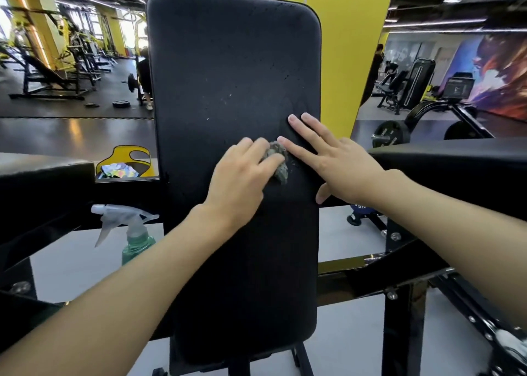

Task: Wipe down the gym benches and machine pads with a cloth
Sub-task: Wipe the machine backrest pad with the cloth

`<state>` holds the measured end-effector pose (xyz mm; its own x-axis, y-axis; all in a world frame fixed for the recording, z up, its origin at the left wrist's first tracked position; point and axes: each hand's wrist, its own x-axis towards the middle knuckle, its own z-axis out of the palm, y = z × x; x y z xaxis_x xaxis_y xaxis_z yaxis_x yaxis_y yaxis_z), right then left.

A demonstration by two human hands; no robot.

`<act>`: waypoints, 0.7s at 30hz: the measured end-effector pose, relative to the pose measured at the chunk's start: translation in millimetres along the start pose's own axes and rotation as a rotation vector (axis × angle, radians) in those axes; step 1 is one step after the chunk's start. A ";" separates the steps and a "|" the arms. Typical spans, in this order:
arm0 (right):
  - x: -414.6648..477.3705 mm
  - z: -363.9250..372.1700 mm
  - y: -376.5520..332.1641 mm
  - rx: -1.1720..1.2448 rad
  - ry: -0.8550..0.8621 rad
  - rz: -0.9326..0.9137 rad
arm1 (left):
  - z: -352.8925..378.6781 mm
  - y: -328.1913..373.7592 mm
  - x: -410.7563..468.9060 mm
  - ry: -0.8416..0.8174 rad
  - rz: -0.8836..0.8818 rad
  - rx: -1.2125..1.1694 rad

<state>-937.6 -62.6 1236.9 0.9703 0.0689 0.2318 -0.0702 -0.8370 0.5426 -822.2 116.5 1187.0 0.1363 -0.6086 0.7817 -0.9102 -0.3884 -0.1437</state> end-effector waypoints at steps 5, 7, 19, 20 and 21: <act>-6.0 9.1 -1.8 -0.008 0.066 0.070 | 15.9 48.2 -30.7 -0.067 0.132 -0.040; -8.0 12.7 -1.4 -0.016 0.099 0.073 | 16.4 45.1 -29.5 -0.127 0.254 0.003; -2.9 25.1 2.4 0.092 0.109 0.056 | 17.0 39.1 -2.6 -0.111 0.324 0.081; -2.2 26.3 2.9 0.108 0.110 0.060 | 14.7 32.1 5.1 -0.121 0.335 0.128; -2.4 25.5 3.2 0.133 0.113 0.059 | 13.4 27.2 13.3 -0.111 0.278 0.148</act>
<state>-934.2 -79.3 1217.5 0.9326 0.0721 0.3536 -0.0875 -0.9053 0.4156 -840.0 88.5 1185.3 -0.0604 -0.7739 0.6304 -0.8528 -0.2882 -0.4355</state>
